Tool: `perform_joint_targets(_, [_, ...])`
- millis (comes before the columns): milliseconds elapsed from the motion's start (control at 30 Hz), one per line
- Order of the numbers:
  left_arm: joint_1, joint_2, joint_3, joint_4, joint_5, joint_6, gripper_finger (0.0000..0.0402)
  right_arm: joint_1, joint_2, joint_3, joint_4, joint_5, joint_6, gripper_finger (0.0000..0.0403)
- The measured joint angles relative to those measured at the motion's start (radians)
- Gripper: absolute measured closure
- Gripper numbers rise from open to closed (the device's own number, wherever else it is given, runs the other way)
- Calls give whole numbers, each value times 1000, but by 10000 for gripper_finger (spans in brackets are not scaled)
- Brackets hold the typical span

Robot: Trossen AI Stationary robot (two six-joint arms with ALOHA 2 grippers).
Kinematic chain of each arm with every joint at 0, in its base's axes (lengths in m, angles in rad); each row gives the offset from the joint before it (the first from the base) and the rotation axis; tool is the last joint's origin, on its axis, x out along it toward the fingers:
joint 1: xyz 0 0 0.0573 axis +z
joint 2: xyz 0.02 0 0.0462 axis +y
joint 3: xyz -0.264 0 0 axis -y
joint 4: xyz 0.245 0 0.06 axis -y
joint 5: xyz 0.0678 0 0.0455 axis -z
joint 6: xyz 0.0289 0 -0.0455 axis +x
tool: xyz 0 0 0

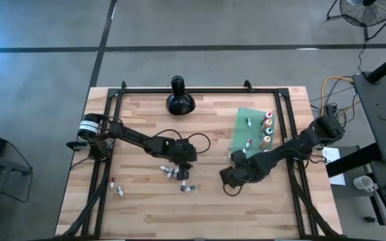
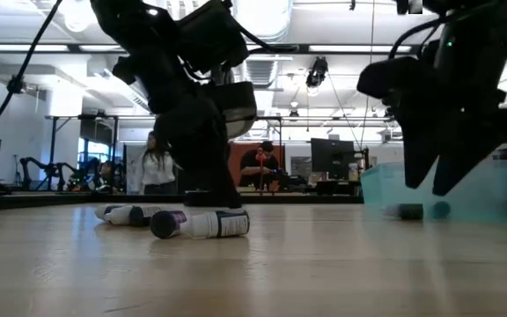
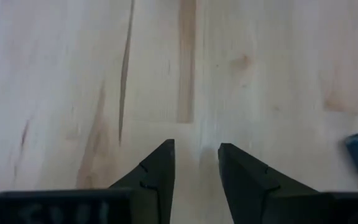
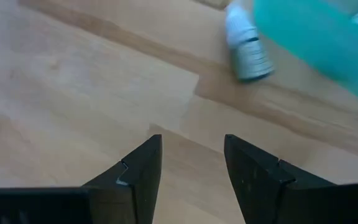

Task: Pick & Place food coloring
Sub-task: Put the top small green food coloring bottle into the green bin

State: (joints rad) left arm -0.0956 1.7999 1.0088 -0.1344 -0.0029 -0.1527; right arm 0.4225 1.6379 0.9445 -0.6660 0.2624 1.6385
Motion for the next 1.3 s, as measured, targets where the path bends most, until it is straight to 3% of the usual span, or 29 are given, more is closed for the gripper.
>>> perform_joint_targets(300, [0,-21,-2,-48,-62,-27,304,-20,-14,100,-302,3,163,236])
perform_joint_targets(600, [2,-24,-2,-41,-67,17,304,-79,13,111,-75,-88,27,236])
perform_joint_targets(700, [2,-24,-2,-47,-67,17,304,-73,61,155,-118,-97,-3,236])
perform_joint_targets(900, [2,-28,-18,-61,-67,16,304,-72,121,261,-356,-91,196,236])
perform_joint_targets(1067, [2,-36,-52,-57,-67,16,303,-79,168,319,-374,-81,94,236])
perform_joint_targets(1300, [2,-41,-79,-50,-67,15,303,-128,205,322,-454,-79,117,236])
